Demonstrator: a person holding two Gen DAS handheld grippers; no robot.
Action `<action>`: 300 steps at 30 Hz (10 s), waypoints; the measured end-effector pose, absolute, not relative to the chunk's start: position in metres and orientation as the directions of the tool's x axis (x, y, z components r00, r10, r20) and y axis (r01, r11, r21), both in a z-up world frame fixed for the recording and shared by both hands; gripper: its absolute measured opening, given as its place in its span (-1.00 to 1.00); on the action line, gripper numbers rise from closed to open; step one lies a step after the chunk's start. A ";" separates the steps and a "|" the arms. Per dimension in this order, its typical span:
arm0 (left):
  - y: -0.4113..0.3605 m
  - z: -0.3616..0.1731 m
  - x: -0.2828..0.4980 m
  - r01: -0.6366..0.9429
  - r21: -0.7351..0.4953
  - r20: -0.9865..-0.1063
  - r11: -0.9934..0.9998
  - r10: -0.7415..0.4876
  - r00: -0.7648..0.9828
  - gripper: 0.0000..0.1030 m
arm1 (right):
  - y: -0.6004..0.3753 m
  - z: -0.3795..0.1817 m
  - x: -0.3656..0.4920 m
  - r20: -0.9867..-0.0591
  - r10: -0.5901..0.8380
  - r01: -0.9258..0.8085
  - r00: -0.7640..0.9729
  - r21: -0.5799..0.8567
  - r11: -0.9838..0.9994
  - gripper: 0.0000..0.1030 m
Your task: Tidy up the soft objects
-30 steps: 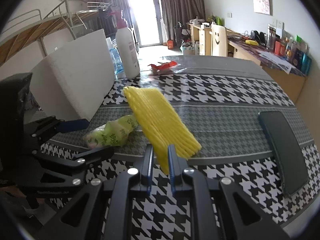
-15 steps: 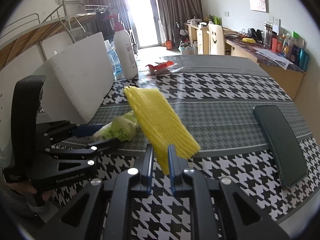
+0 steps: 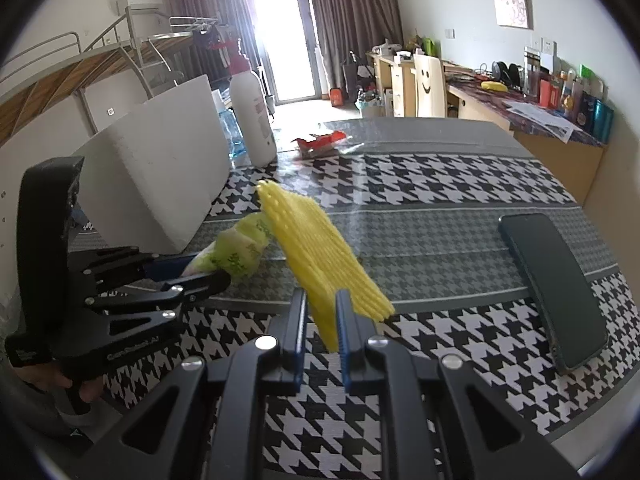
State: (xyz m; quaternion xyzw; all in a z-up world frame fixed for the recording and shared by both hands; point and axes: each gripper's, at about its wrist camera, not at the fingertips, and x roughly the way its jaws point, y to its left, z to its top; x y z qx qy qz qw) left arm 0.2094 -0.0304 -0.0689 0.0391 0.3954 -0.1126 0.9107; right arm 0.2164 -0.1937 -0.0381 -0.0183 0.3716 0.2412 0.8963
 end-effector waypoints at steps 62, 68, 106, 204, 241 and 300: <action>-0.003 -0.016 0.165 0.217 -0.010 -0.600 0.976 -0.180 0.780 -0.42 | -0.172 -0.040 0.242 -0.712 0.396 -0.477 0.580 0.097 0.874 -0.76; 0.001 -0.005 0.164 0.212 -0.011 -0.581 0.977 -0.179 0.794 -0.42 | -0.169 -0.019 0.229 -0.669 0.428 -0.487 0.608 0.112 0.866 -0.76; 0.014 0.055 0.167 0.172 0.023 -0.444 0.985 -0.144 0.884 -0.42 | -0.154 0.062 0.219 -0.459 0.498 -0.528 0.736 0.071 0.846 -0.75; 0.121 0.062 0.191 -0.267 -0.005 -0.408 0.964 0.241 0.881 0.97 | -0.061 0.095 0.265 -0.429 0.631 -0.680 0.646 0.053 0.731 -0.75; 0.156 0.061 0.145 -0.391 -0.011 -0.370 0.920 0.359 0.857 0.98 | 0.000 0.085 0.278 -0.518 0.653 -0.743 0.553 0.048 0.667 -0.75; 0.102 0.089 0.144 -0.260 0.027 -0.313 0.965 0.255 0.915 0.98 | -0.083 0.100 0.256 -0.402 0.612 -0.637 0.682 0.086 0.766 0.80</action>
